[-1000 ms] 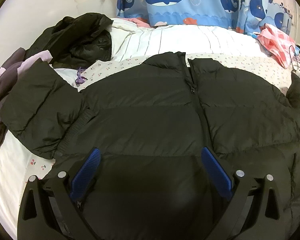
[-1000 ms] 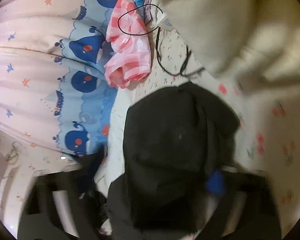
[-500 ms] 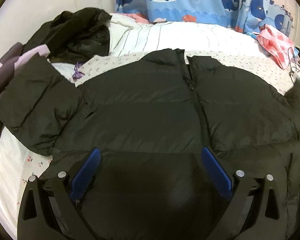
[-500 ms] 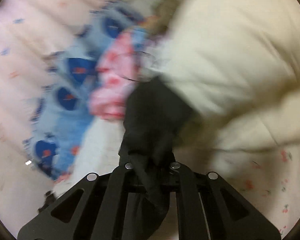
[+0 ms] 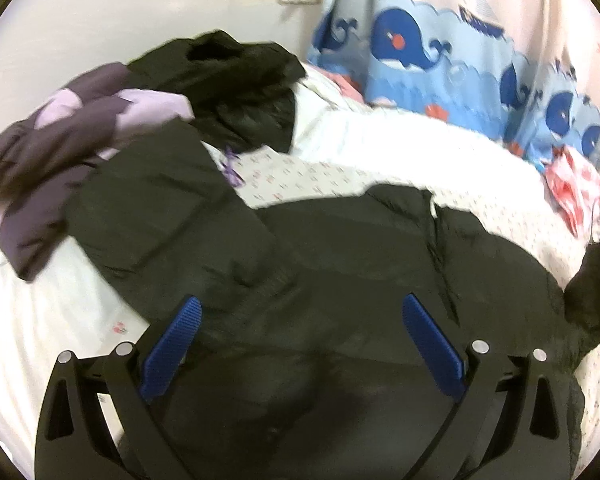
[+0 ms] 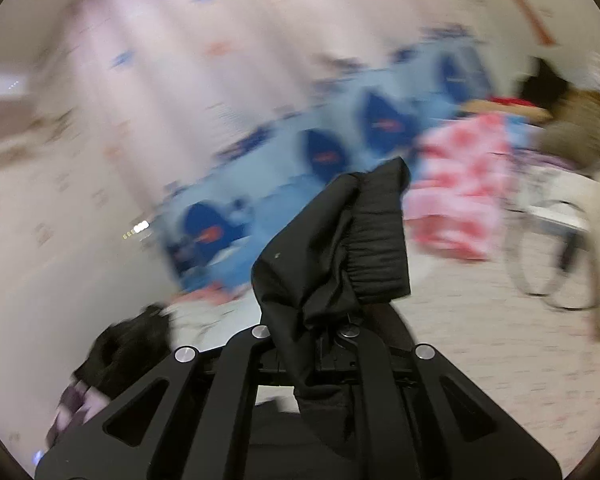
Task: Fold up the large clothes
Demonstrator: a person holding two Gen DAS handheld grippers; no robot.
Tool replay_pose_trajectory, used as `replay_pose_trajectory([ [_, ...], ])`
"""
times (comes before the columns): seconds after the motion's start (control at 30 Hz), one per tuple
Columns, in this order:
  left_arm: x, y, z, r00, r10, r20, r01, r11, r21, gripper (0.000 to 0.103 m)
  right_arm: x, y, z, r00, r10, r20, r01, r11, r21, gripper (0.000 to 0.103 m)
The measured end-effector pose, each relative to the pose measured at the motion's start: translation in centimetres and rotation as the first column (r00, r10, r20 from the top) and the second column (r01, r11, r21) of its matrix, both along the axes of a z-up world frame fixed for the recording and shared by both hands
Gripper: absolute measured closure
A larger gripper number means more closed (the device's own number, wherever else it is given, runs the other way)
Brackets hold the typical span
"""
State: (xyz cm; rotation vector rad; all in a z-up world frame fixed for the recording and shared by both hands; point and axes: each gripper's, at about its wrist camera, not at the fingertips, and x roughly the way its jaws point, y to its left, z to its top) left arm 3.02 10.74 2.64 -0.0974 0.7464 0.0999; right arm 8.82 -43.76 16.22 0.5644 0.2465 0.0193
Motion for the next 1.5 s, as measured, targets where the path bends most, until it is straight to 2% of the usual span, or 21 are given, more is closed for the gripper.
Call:
replay_pose_trajectory([
  [0.1,-0.6,2.5,0.8,0.999,0.045,0.020,-0.045,0.999,-0.009,0.006,2.4,8.6,1.8,0.991,0.134,0.011,-0.133,0.990,-0.050,0.098],
  [0.23,-1.5,6.3,1.5,0.994,0.101,0.027,-0.099,0.992,-0.072,0.006,5.2,20.8,1.5,0.954,0.299,-0.026,-0.300,0.949,-0.098,0.098],
  [0.3,-2.1,8.5,1.9,0.990,0.136,0.035,-0.132,0.986,-0.103,0.006,6.5,25.6,0.0,0.930,0.362,-0.059,-0.367,0.924,-0.108,0.098],
  [0.4,-2.9,10.9,2.3,0.984,0.173,0.044,-0.166,0.977,-0.135,0.006,7.9,33.4,-4.8,0.880,0.447,-0.159,-0.465,0.880,-0.095,0.097],
  [0.47,-3.6,12.7,2.5,0.979,0.198,0.047,-0.189,0.970,-0.155,0.006,9.2,38.2,-10.5,0.819,0.497,-0.289,-0.531,0.846,-0.051,0.093],
  [0.5,-3.7,13.4,2.5,0.977,0.207,0.046,-0.197,0.967,-0.163,0.006,9.6,39.8,-12.9,0.792,0.505,-0.342,-0.548,0.835,-0.037,0.083],
  [0.53,-3.9,14.0,2.5,0.975,0.216,0.045,-0.205,0.964,-0.170,0.006,10.0,41.9,-16.2,0.738,0.523,-0.427,-0.582,0.813,-0.010,0.059],
  [0.57,-4.1,14.6,2.4,0.974,0.222,0.043,-0.212,0.961,-0.177,0.006,10.3,43.7,-19.2,0.671,0.545,-0.502,-0.613,0.789,0.038,0.045],
  [0.6,-4.3,15.4,2.4,0.972,0.230,0.039,-0.220,0.958,-0.185,0.006,10.4,44.8,-21.7,0.604,0.570,-0.557,-0.630,0.769,0.104,0.033],
  [0.63,-4.4,15.7,2.4,0.972,0.234,0.038,-0.223,0.957,-0.187,0.006,10.6,45.9,-23.3,0.549,0.592,-0.590,-0.641,0.751,0.157,0.032],
  [0.77,-4.9,16.6,2.5,0.972,0.232,0.048,-0.223,0.965,-0.141,0.006,8.6,47.0,-20.3,0.561,0.666,-0.492,-0.706,0.695,0.135,0.021],
  [0.87,-4.8,16.1,2.6,0.977,0.206,0.052,-0.202,0.976,-0.081,0.006,6.7,45.2,-16.7,0.628,0.686,-0.366,-0.710,0.698,0.091,0.013],
  [1.0,-4.2,14.6,2.2,0.988,0.151,0.040,-0.151,0.989,-0.014,0.006,6.2,39.9,-15.5,0.785,0.531,-0.319,-0.546,0.836,0.047,0.012],
  [1.1,-3.8,12.9,1.9,0.995,0.090,0.031,-0.092,0.992,0.081,0.006,5.4,32.8,-17.2,0.892,0.285,-0.350,-0.285,0.957,0.053,0.012],
  [1.17,-3.6,11.9,1.4,0.997,0.070,0.022,-0.073,0.987,0.145,0.006,5.1,29.0,-19.1,0.897,0.158,-0.414,-0.155,0.987,0.041,0.011],
  [1.2,-3.3,11.5,1.2,0.998,0.064,0.012,-0.065,0.985,0.163,0.006,5.4,27.8,-20.8,0.873,0.139,-0.467,-0.132,0.990,0.049,0.011],
  [1.23,-3.2,11.3,1.0,0.998,0.060,0.005,-0.060,0.984,0.167,0.006,7.1,26.8,-24.3,0.786,0.207,-0.583,-0.178,0.978,0.108,0.011],
  [1.27,-2.9,11.0,0.8,0.999,0.053,-0.002,-0.052,0.984,0.169,0.006,7.8,26.5,-26.2,0.743,0.258,-0.618,-0.229,0.965,0.127,0.011],
  [1.3,-2.6,10.7,0.6,0.999,0.042,-0.009,-0.040,0.984,0.173,0.006,8.0,26.3,-26.5,0.737,0.267,-0.621,-0.254,0.961,0.111,0.011],
  [1.4,-2.2,9.9,0.2,0.999,0.033,-0.017,-0.029,0.977,0.211,0.006,7.2,25.6,-24.3,0.752,0.340,-0.564,-0.293,0.940,0.176,0.011],
  [1.5,-2.1,9.5,-0.3,0.999,0.031,-0.029,-0.023,0.971,0.239,0.006,3.9,23.7,-20.7,0.836,0.277,-0.474,-0.284,0.957,0.057,0.008],
])
